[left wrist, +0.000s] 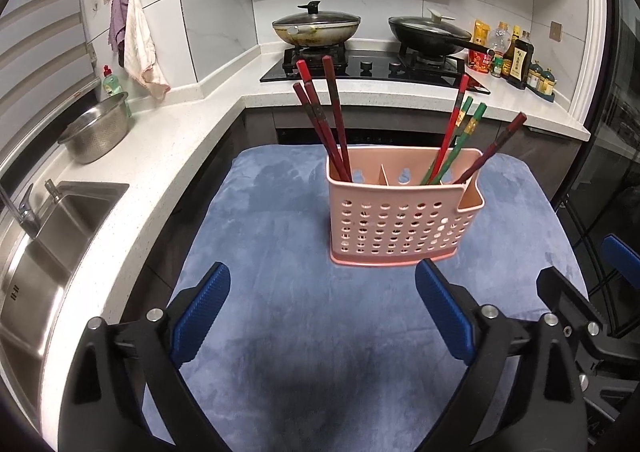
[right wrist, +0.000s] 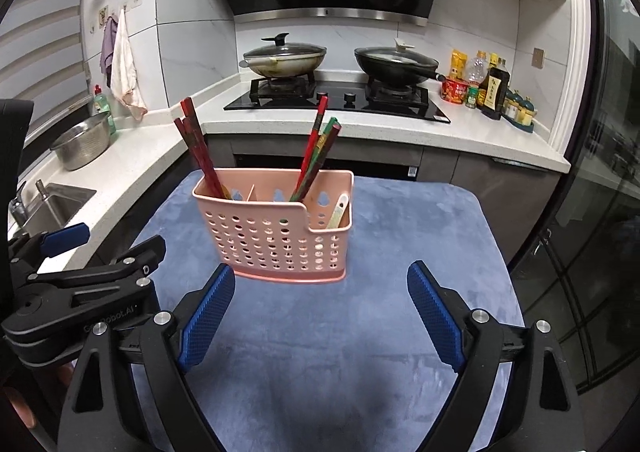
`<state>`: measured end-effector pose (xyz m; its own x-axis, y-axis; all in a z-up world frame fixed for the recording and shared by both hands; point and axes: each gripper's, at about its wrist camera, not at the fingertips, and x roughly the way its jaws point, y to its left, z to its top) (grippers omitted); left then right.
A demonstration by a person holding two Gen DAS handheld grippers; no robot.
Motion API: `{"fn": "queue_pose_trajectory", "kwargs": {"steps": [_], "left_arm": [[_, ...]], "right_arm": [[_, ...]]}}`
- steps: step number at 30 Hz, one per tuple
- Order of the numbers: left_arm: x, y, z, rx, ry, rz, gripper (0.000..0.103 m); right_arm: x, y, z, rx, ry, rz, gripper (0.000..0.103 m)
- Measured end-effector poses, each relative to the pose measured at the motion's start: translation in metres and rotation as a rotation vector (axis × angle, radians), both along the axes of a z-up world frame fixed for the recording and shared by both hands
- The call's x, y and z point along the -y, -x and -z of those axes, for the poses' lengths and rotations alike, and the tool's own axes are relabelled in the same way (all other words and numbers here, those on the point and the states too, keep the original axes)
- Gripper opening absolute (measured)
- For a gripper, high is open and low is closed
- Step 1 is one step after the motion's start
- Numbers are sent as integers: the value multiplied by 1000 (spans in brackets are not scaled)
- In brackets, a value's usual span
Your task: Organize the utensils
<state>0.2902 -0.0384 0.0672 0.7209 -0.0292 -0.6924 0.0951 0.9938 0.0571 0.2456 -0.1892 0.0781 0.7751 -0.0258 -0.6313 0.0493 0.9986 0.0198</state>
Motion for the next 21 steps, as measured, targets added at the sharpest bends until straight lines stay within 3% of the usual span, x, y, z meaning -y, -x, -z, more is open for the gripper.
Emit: {"fn": "queue_pose_trajectory", "kwargs": {"steps": [6, 9, 21], "left_arm": [[-2, 4, 7, -15, 1, -28, 94], [-5, 5, 10, -22, 7, -35, 94], [-7, 14, 21, -12, -26, -57, 95]], "right_arm": [[3, 3, 7, -24, -18, 5, 88], [4, 4, 9, -37, -30, 9, 96], [1, 9, 19, -51, -13, 38, 96]]}}
